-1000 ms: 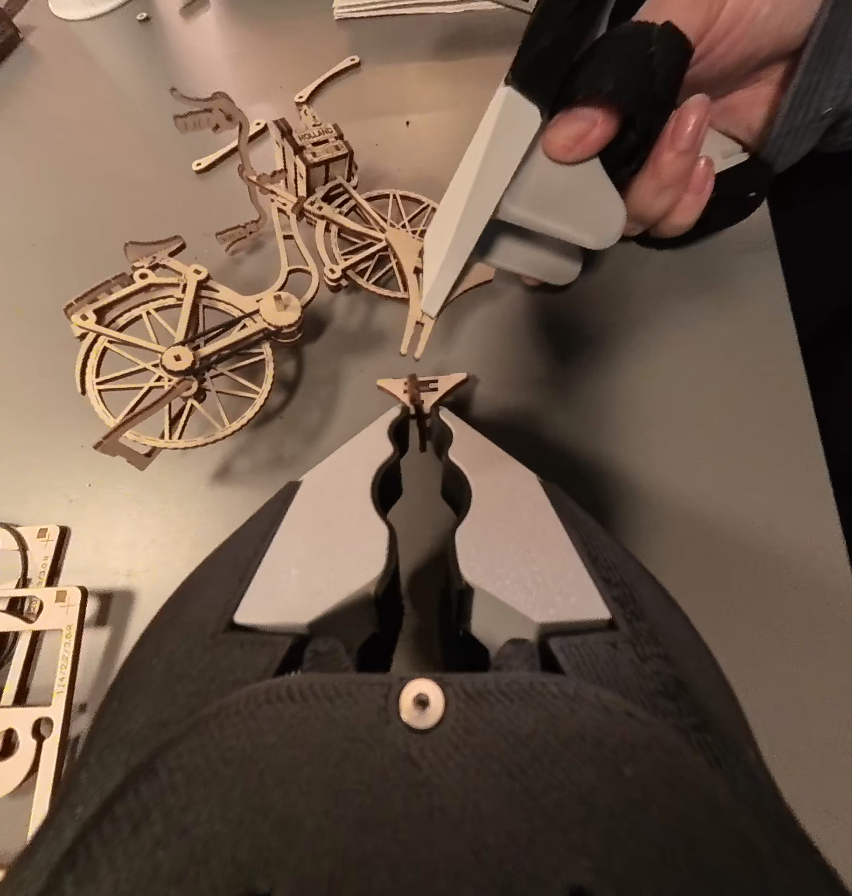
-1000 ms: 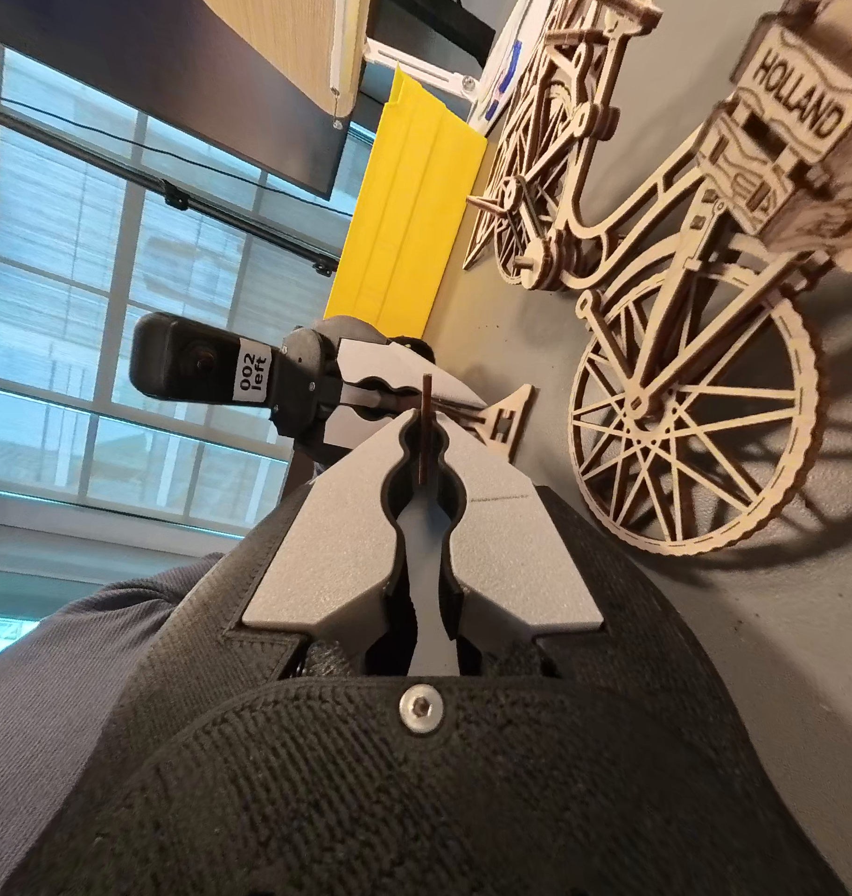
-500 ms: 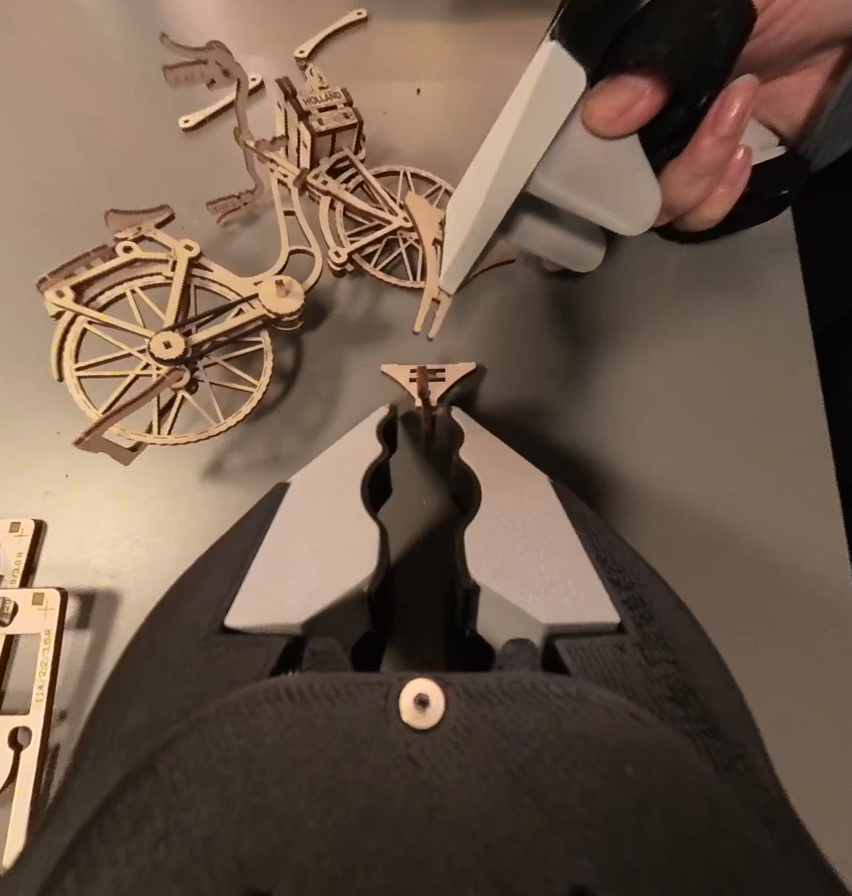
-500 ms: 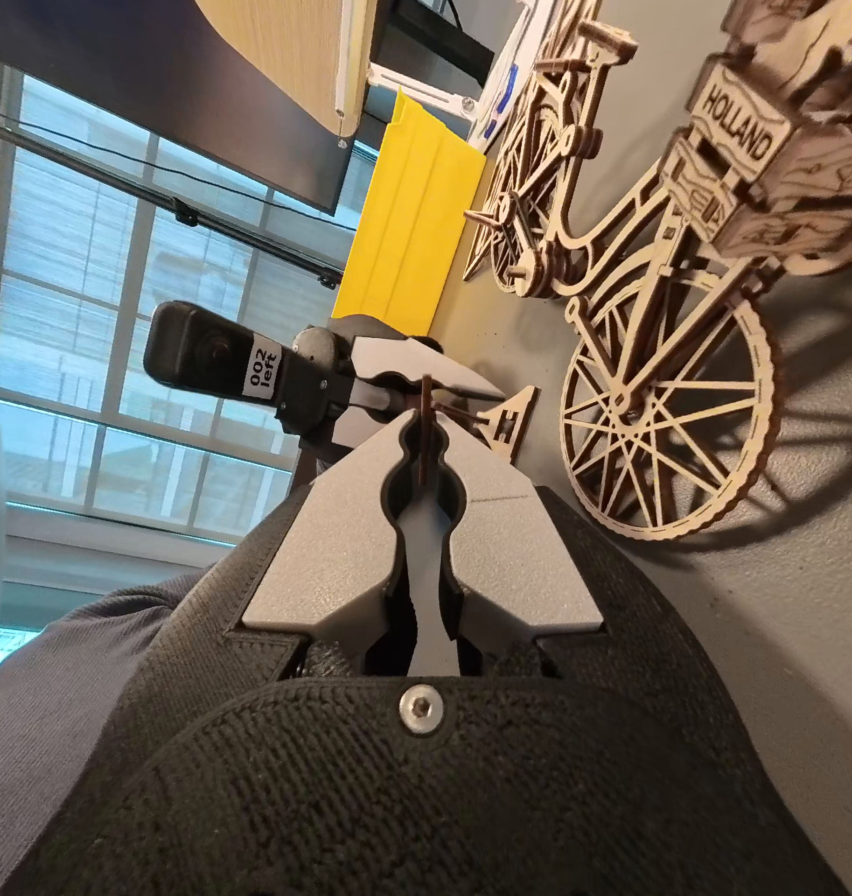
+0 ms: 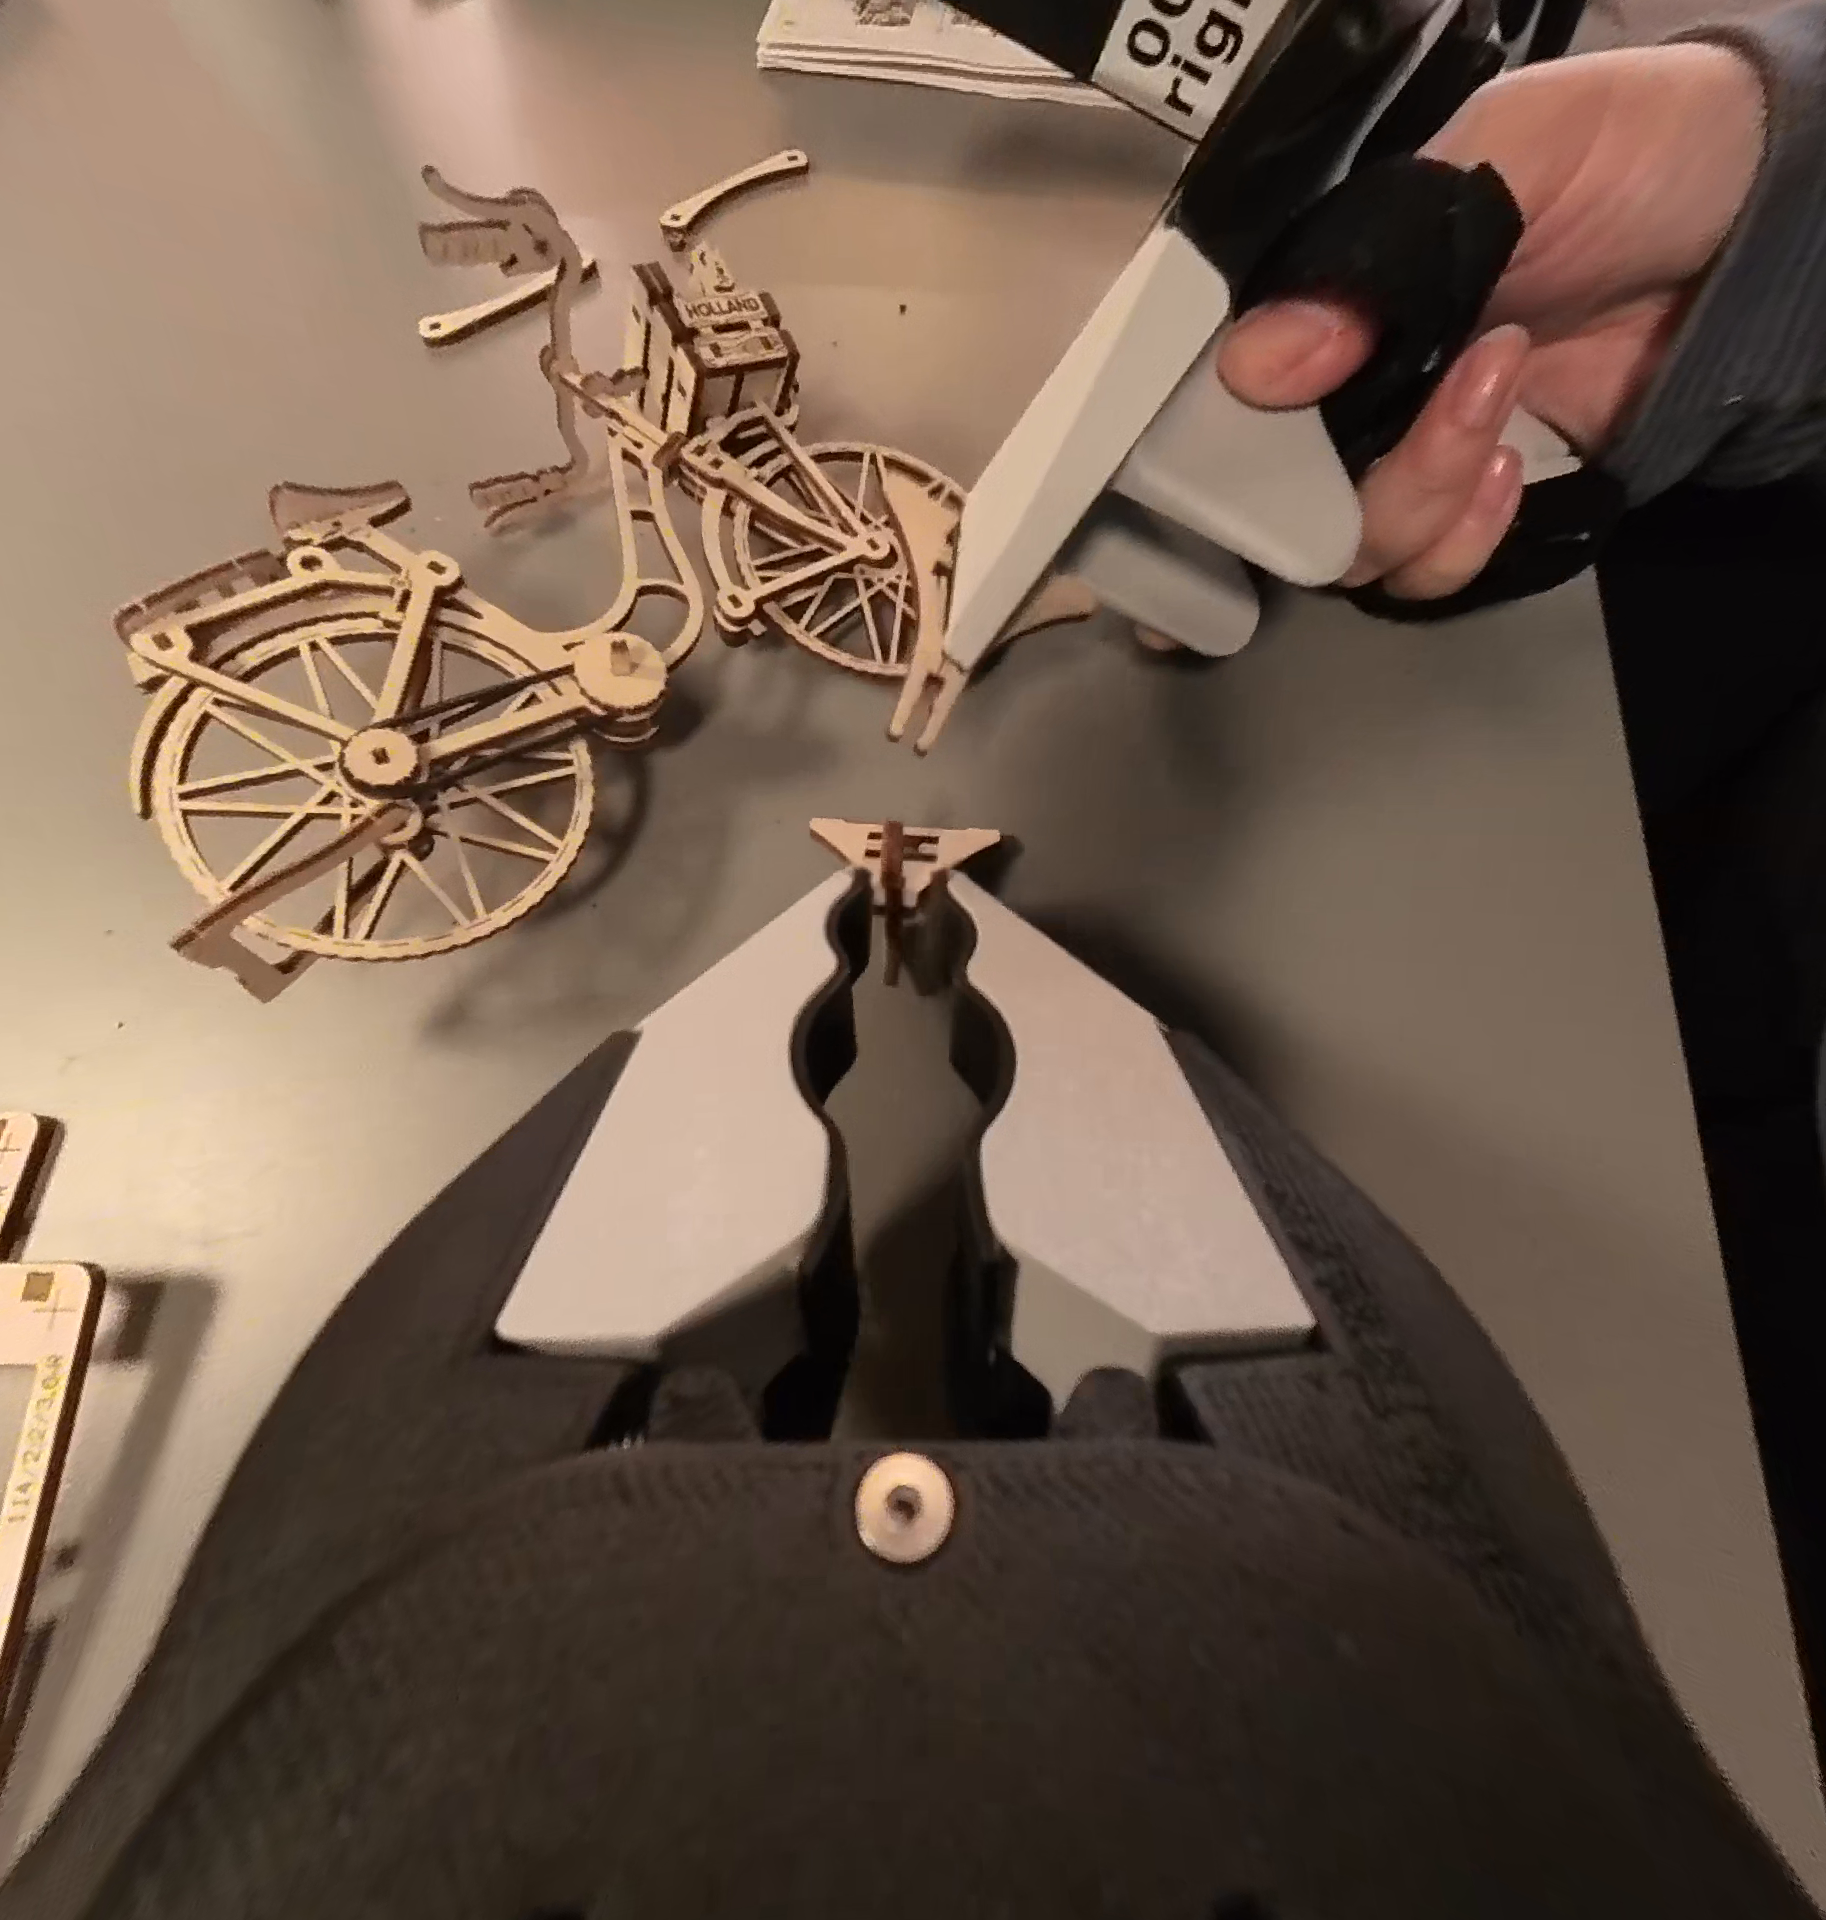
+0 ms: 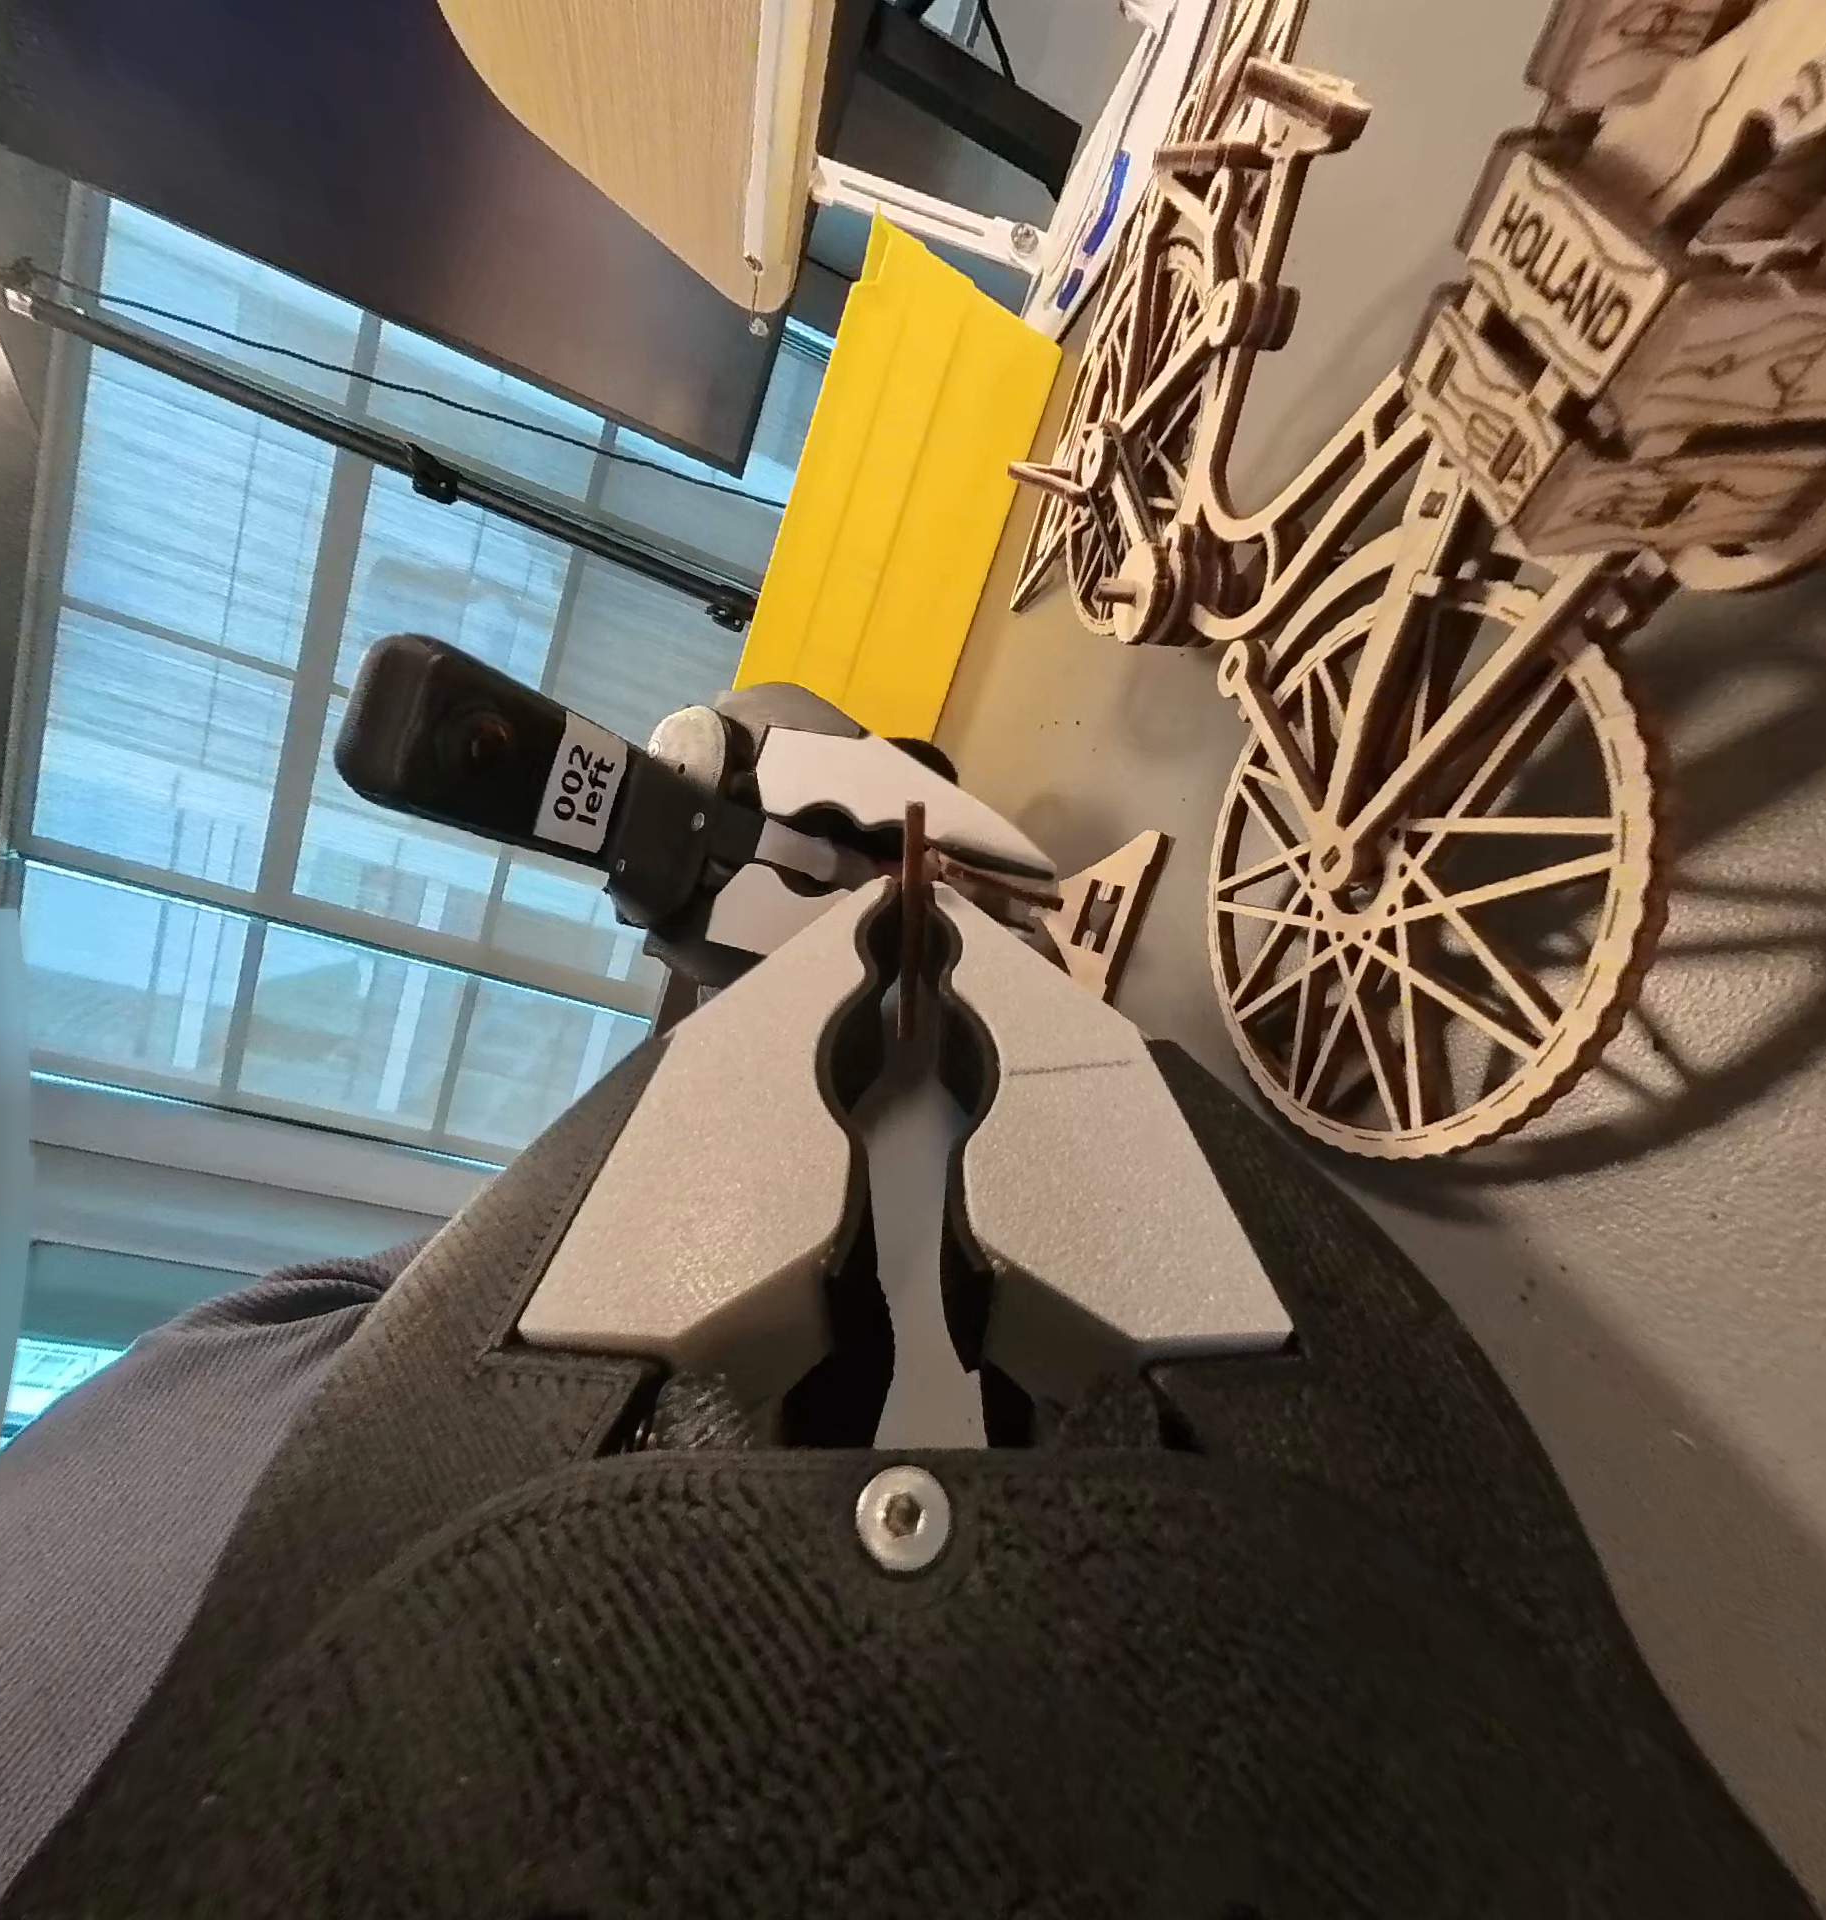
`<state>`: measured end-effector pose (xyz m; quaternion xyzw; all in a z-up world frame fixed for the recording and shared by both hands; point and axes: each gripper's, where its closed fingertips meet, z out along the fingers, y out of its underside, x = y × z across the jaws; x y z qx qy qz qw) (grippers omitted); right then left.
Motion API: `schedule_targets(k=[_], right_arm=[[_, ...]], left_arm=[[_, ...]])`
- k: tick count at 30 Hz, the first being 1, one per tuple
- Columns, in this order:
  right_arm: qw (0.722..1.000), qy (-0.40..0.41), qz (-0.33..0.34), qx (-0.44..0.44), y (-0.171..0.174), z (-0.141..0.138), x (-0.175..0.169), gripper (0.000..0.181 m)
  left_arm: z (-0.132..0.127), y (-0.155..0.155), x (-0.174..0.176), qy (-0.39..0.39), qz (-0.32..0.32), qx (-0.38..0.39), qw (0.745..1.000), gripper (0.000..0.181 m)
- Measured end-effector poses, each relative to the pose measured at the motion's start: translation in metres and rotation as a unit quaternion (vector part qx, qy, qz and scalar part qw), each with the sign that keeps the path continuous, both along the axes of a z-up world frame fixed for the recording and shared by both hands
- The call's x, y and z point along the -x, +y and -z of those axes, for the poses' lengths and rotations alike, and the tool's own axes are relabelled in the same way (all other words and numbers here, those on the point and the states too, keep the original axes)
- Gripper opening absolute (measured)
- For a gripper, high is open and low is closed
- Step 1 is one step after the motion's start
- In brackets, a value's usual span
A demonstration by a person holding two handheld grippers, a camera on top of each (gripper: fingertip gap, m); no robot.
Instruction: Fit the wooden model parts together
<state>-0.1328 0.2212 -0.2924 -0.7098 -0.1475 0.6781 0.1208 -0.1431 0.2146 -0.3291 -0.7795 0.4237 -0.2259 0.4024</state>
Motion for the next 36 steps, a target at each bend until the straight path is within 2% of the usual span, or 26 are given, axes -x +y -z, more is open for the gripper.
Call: schedule_targets(k=[2,11,17,20,24,29,36], right_arm=[[1.0,-0.003,-0.001,-0.001,0.0,0.001,0.0,0.0],[1.0,-0.023,-0.017,-0.008,-0.007,0.005,0.001,0.0],[1.0,-0.014,-0.009,-0.004,-0.004,0.003,-0.002,0.0],[1.0,-0.011,-0.003,-0.005,-0.001,0.002,-0.003,0.0],[0.997,-0.06,0.007,-0.05,0.004,0.01,-0.006,0.0],[0.979,-0.159,-0.009,-0.128,0.007,0.027,-0.007,0.0],[0.969,-0.193,-0.034,-0.15,0.002,0.035,-0.003,0.0]], left_arm=[[-0.002,0.0,-0.003,-0.007,0.004,0.0,1.0,0.002],[-0.002,-0.001,-0.005,0.031,0.031,-0.066,0.997,0.001],[-0.001,0.003,-0.003,0.022,0.024,-0.045,0.998,0.001],[0.0,0.005,-0.002,0.02,0.016,-0.036,0.999,0.013],[-0.003,0.005,-0.001,0.014,0.015,-0.044,0.999,0.013],[0.0,0.001,0.002,0.022,0.015,-0.036,0.999,0.013],[-0.001,0.002,0.004,0.017,0.01,-0.037,0.999,0.005]])
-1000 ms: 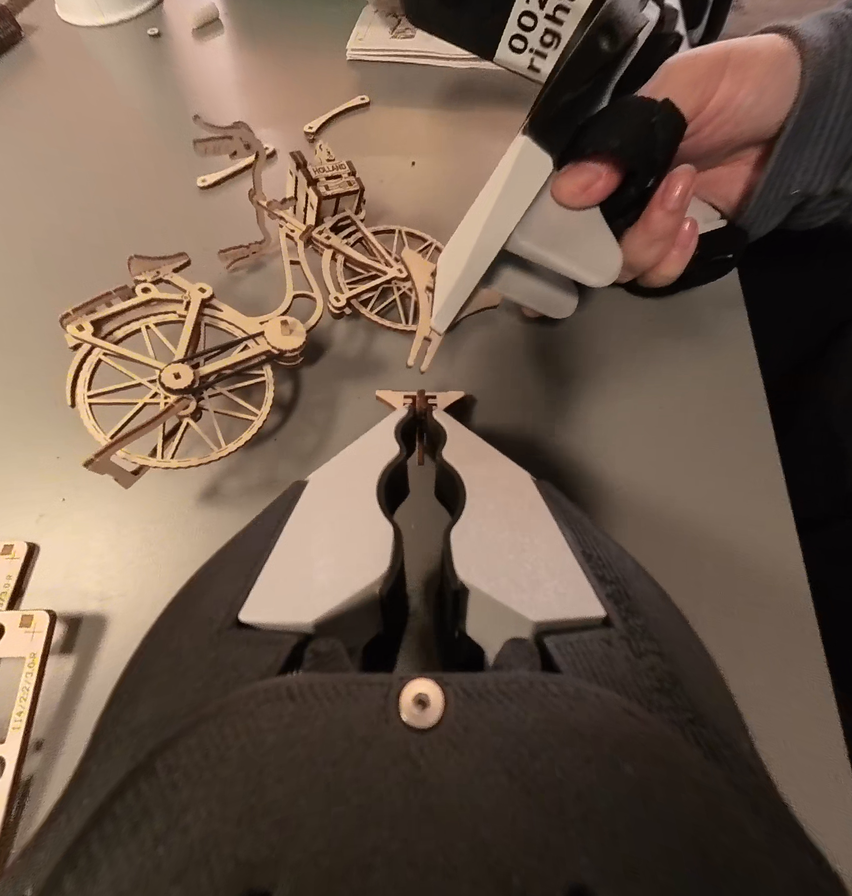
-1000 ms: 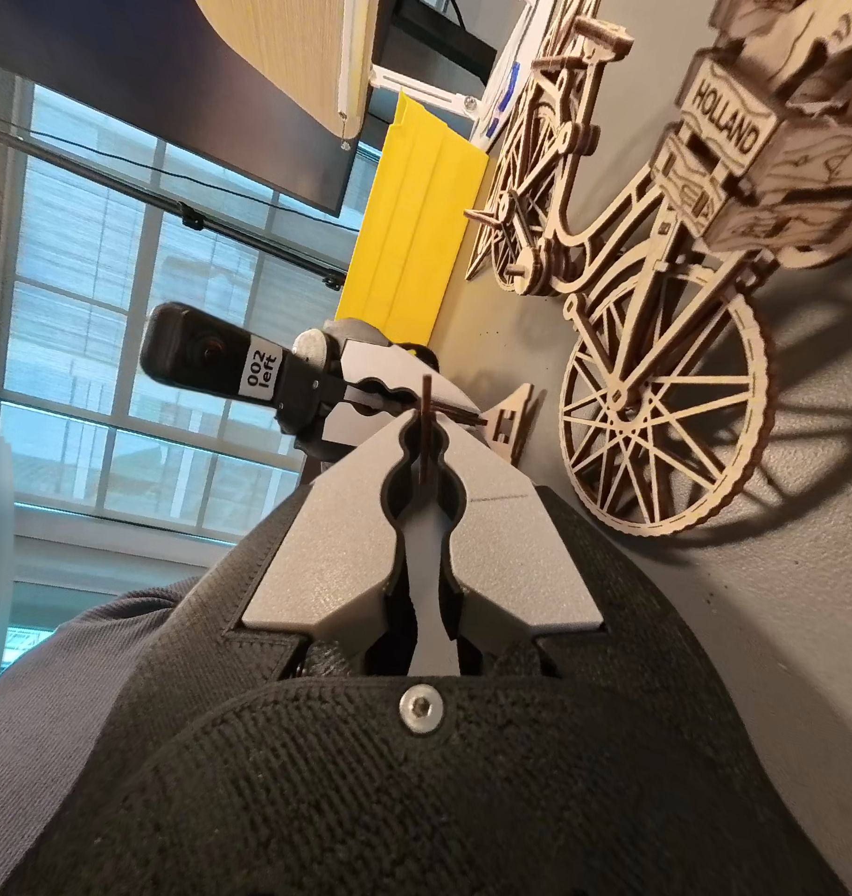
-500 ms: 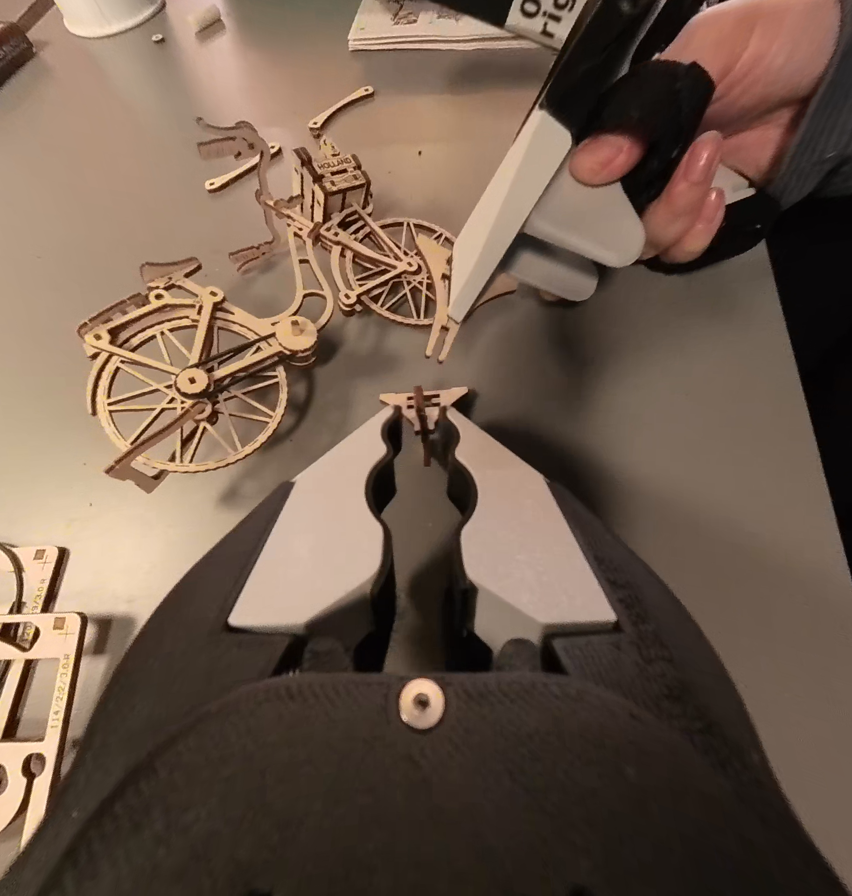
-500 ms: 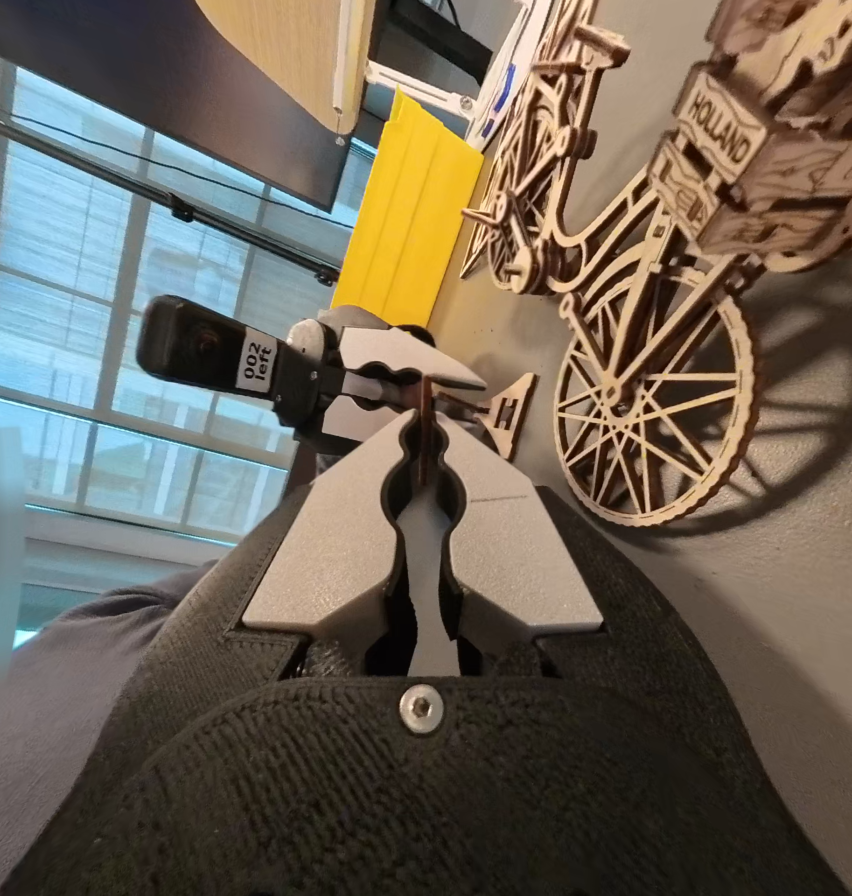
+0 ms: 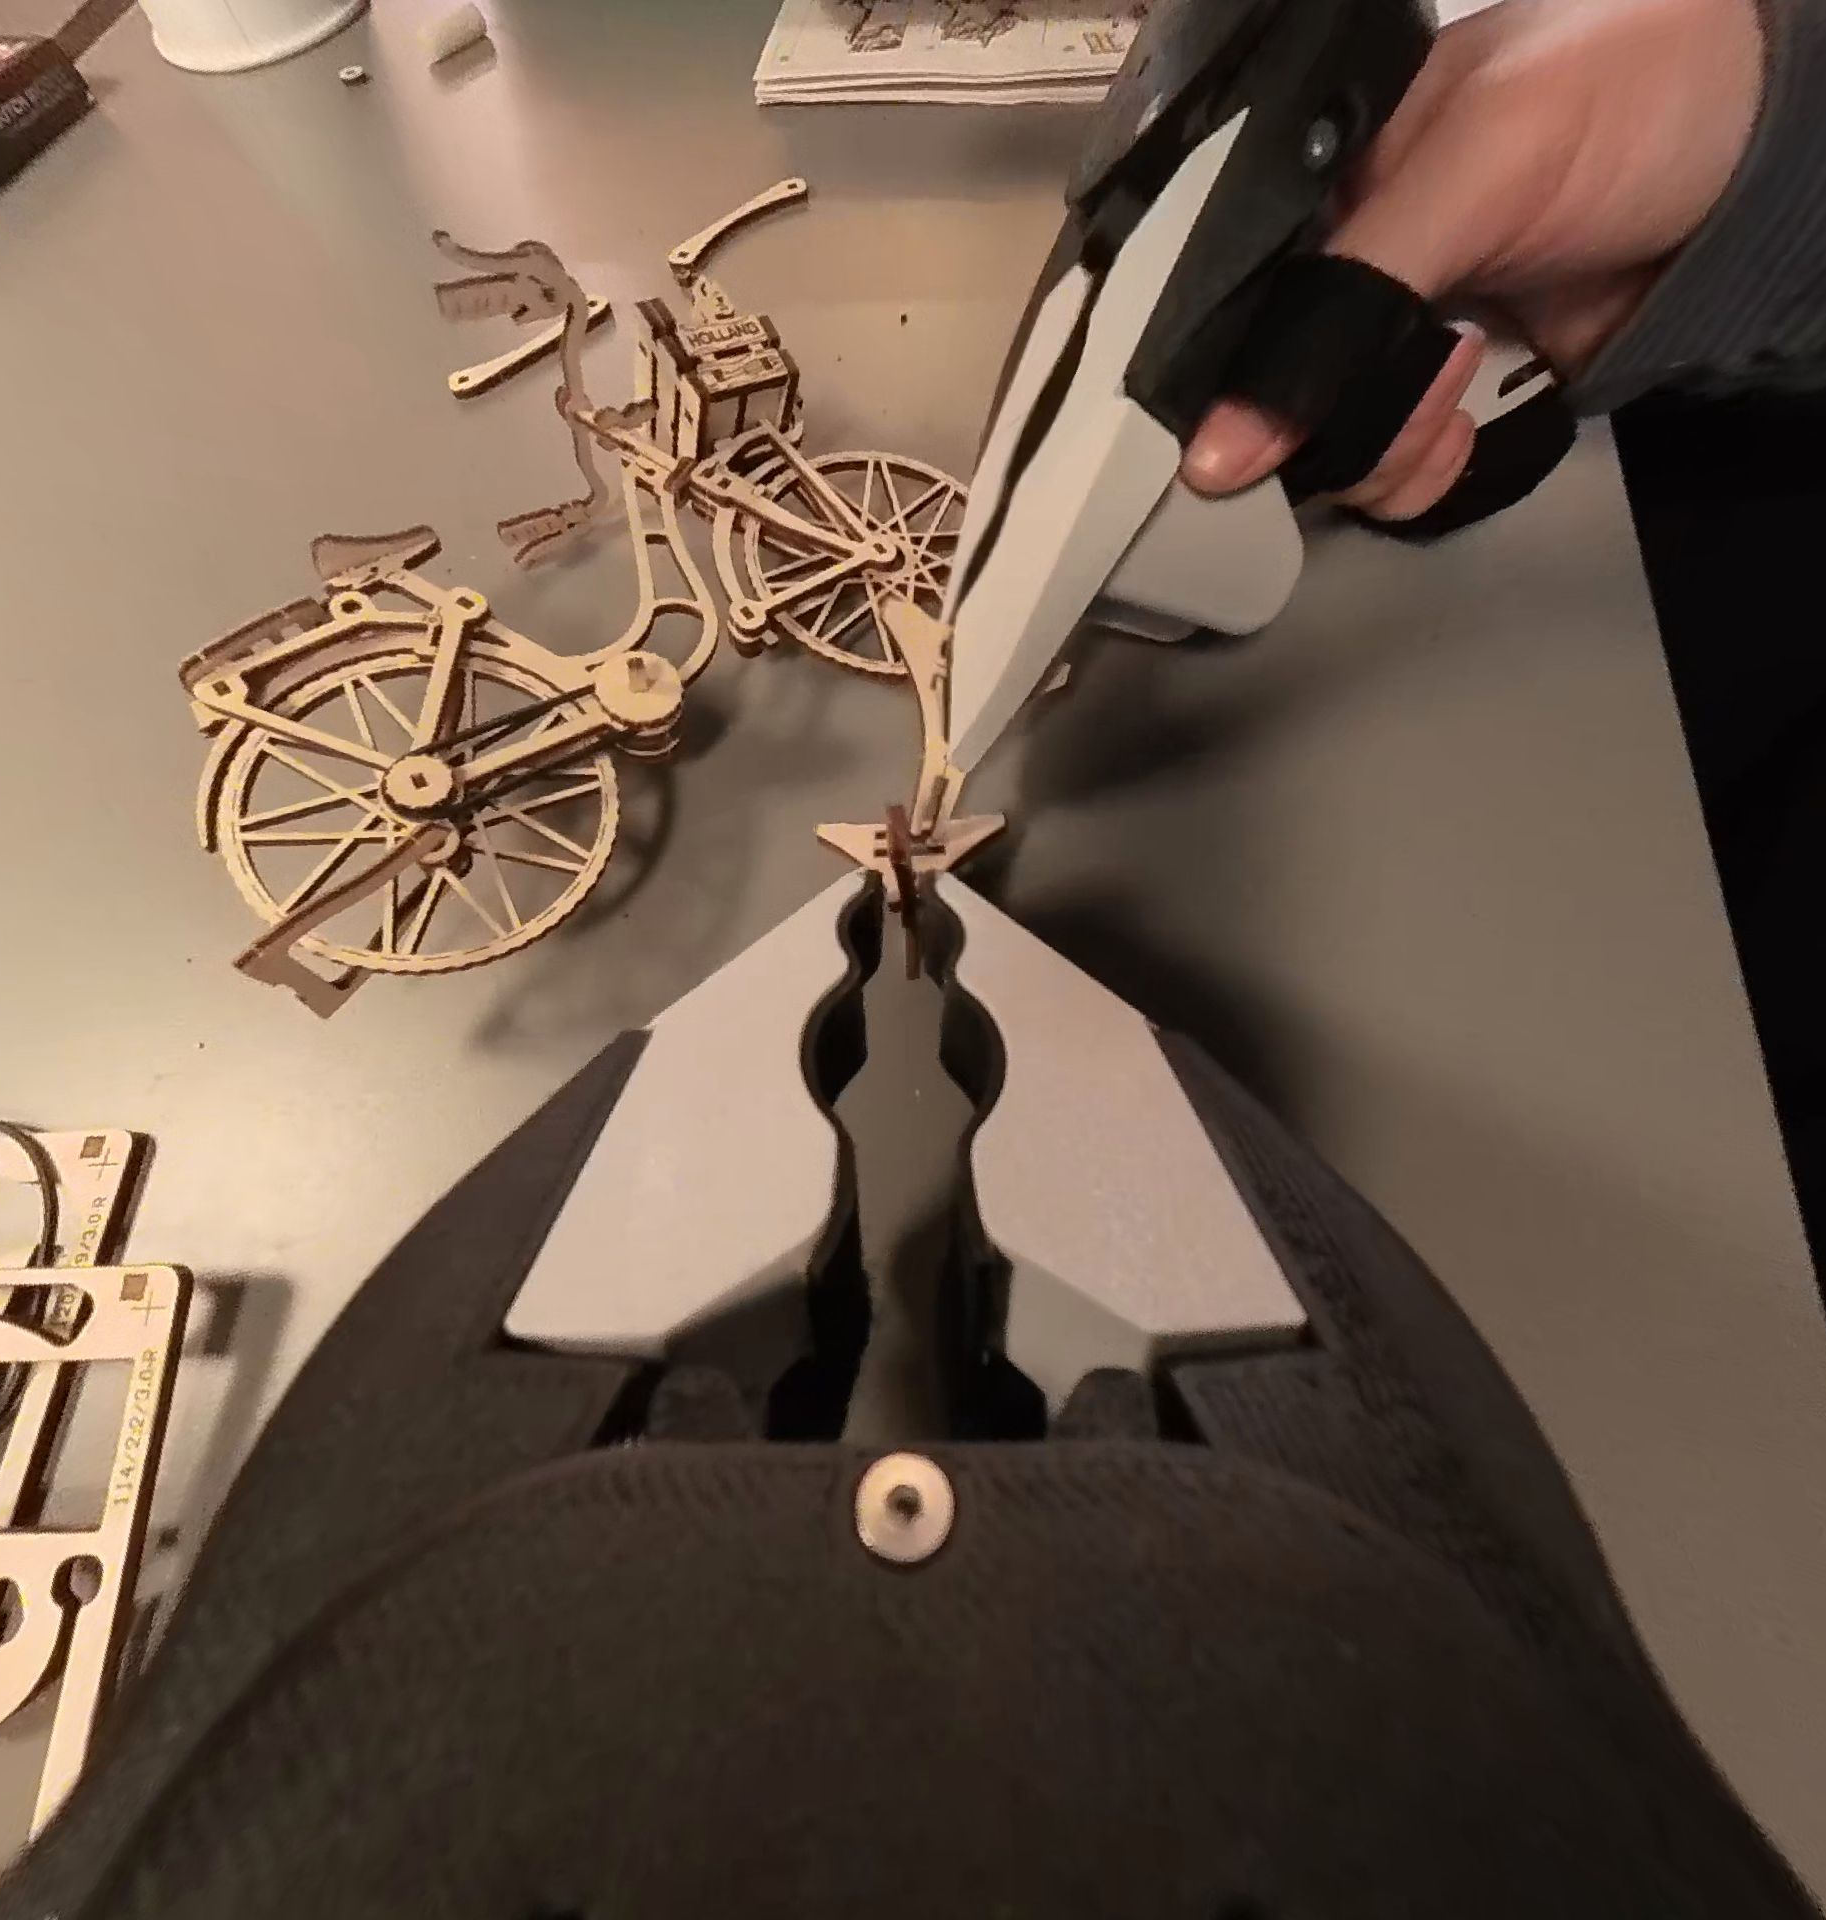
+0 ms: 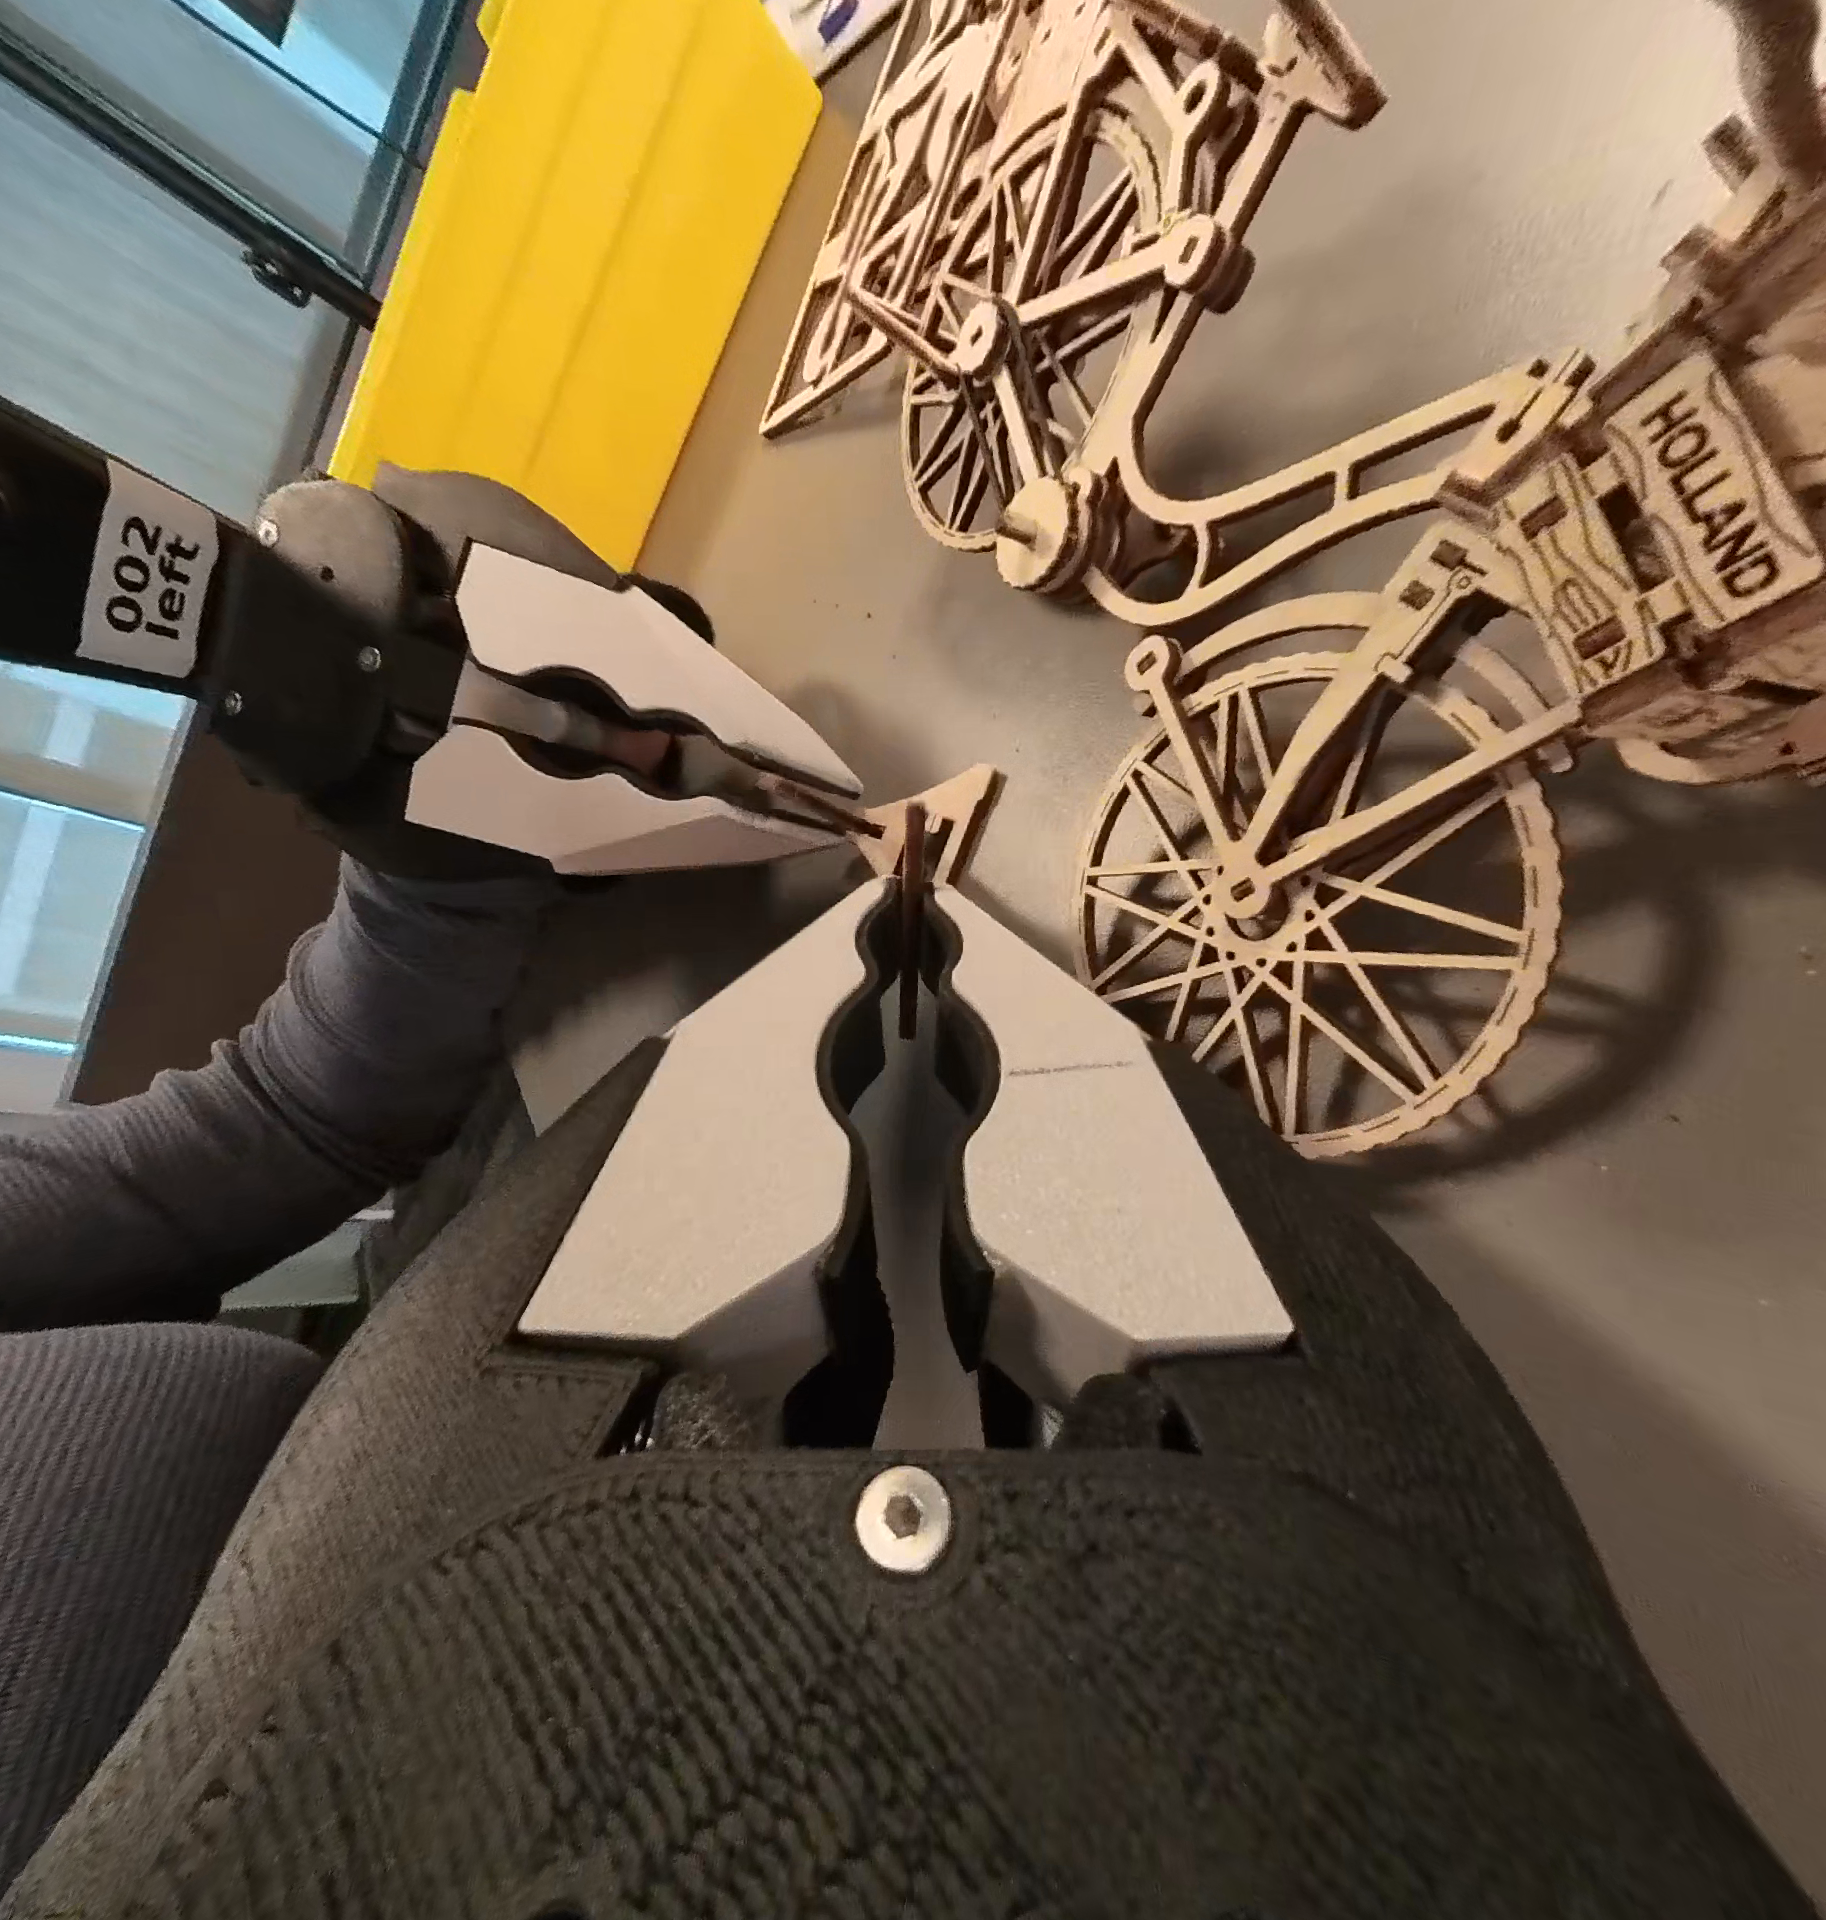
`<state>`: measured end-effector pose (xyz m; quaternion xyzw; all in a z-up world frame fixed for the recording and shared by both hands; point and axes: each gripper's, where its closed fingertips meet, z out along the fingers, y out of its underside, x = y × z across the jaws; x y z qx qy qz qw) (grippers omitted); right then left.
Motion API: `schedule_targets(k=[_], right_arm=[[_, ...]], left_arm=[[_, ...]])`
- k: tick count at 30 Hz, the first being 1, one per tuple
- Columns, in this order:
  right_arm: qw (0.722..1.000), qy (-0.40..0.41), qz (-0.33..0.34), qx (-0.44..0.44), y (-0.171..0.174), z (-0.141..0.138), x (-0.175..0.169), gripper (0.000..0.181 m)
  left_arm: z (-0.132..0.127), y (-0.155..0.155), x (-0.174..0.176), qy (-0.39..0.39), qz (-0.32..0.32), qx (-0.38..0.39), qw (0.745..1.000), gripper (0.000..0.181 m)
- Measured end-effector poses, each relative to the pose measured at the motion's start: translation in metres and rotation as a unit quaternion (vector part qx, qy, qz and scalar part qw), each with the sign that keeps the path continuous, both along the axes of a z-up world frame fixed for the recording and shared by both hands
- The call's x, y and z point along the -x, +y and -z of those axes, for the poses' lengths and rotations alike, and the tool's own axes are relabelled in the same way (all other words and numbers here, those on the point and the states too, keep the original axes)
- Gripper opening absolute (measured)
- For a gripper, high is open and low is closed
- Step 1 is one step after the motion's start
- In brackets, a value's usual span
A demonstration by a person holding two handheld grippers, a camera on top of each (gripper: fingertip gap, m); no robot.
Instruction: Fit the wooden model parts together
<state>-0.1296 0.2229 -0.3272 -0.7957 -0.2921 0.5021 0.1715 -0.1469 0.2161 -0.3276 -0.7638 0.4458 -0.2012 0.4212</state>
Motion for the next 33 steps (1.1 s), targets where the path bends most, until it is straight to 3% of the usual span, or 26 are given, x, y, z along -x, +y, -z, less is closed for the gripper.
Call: schedule_targets(k=[11,28,33], right_arm=[[0.999,0.029,0.002,0.029,-0.006,-0.004,0.004,0.0],[0.998,0.044,-0.001,0.045,-0.007,-0.006,0.005,0.0],[0.998,0.052,0.008,0.045,-0.004,-0.008,0.003,0.0]], left_arm=[[-0.015,-0.001,-0.007,-0.056,0.005,-0.004,0.998,0.001],[-0.004,-0.001,-0.013,-0.015,0.014,0.003,1.0,0.003],[-0.004,-0.005,-0.009,-0.024,0.016,0.016,0.999,0.017]])
